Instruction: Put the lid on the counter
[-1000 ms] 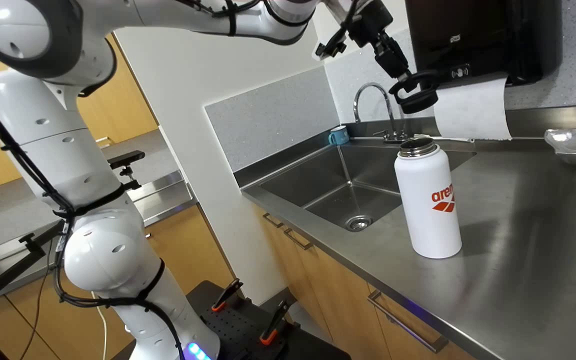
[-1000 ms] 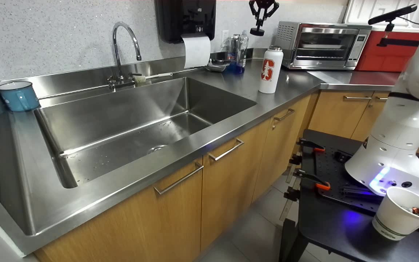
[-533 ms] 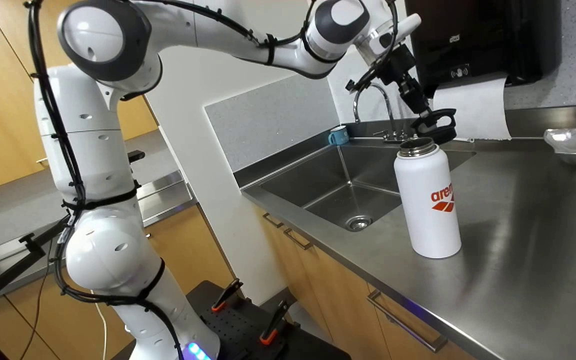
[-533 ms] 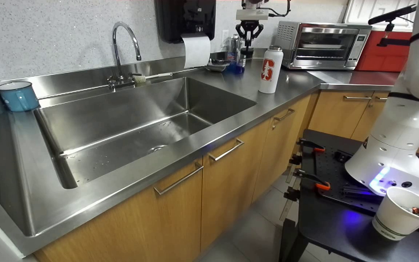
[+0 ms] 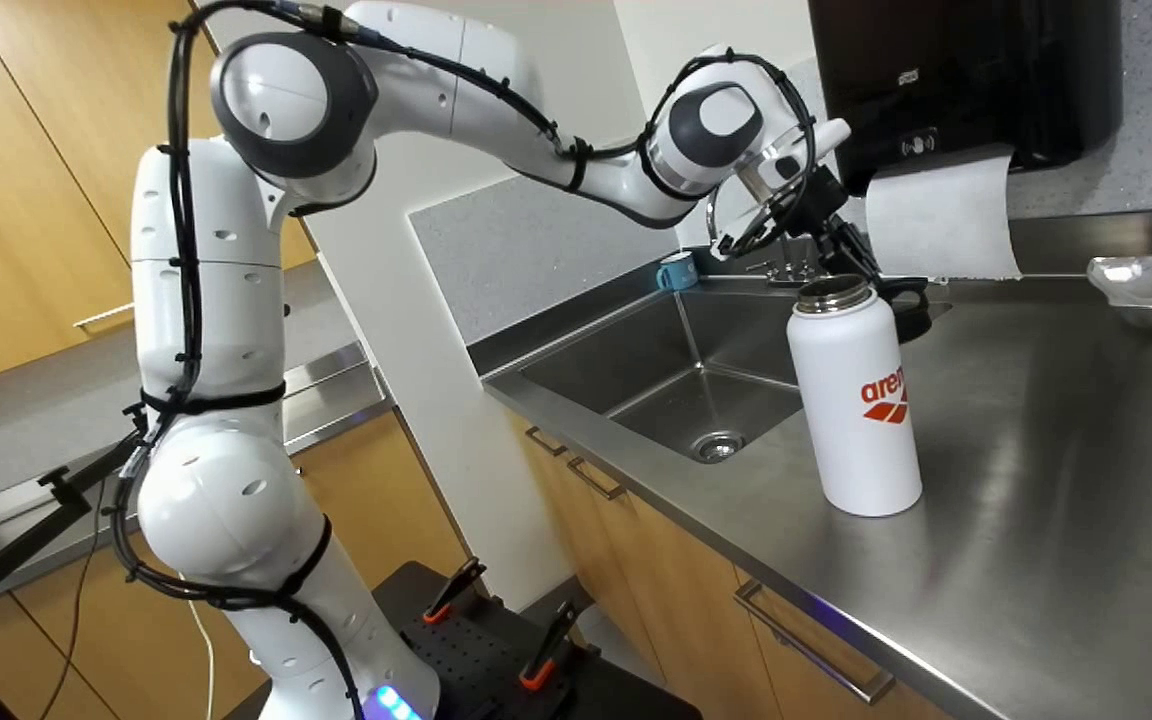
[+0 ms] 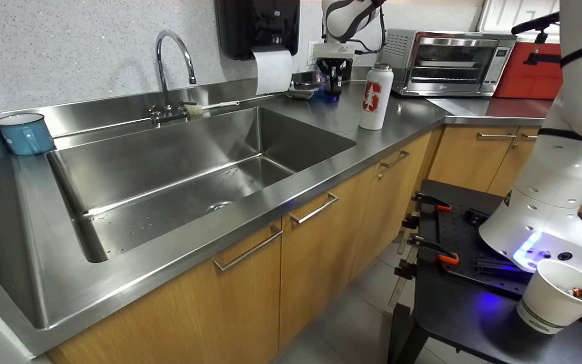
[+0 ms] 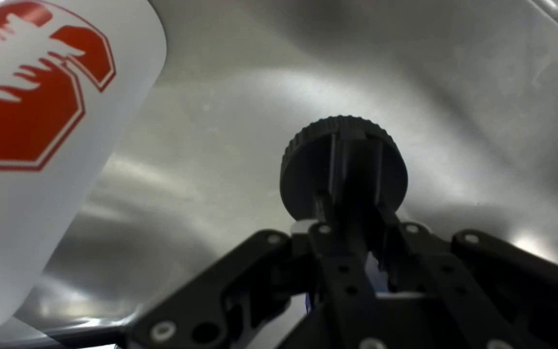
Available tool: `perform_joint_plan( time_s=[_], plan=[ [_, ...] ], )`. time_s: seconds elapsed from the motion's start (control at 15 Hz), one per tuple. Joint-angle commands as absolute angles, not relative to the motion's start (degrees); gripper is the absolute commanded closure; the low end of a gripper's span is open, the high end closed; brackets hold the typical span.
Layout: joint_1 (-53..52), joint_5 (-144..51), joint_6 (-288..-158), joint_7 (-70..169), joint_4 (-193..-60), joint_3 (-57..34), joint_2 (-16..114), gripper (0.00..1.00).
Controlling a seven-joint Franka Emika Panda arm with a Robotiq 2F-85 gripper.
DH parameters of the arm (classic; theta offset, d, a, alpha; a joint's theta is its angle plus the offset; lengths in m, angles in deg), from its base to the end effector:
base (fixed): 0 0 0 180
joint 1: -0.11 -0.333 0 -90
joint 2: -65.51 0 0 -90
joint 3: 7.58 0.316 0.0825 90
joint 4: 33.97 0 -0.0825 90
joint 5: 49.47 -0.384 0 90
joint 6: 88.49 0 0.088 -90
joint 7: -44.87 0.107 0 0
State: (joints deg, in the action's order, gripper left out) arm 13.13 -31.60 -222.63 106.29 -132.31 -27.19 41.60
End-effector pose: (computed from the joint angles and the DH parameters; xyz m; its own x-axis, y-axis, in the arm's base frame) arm 0.5835 -0.3491 0.3823 0.1588 -0.8923 0.4226 -0.9868 -0.1569 0.0395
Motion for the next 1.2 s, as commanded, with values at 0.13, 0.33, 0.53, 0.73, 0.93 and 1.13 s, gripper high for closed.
perform_joint_plan(
  time_s=[0.13,0.33,0.53,0.73,0.93,1.13],
  plan=[
    [10.5,-31.3,-226.3,111.5,-135.0,-28.5,39.3,0.95],
    [10.1,-31.8,-227.5,112.7,-136.5,-28.6,38.3,0.95],
    [10.0,-32.3,-228.5,113.4,-137.5,-28.6,37.5,0.95],
    [9.8,-32.5,-229.6,113.3,-138.3,-28.7,37.2,0.91],
    [9.3,-32.0,-229.9,113.3,-138.9,-29.2,37.3,0.47],
    [8.8,-31.7,-230.4,112.8,-139.6,-29.6,39.0,0.23]
  ],
)
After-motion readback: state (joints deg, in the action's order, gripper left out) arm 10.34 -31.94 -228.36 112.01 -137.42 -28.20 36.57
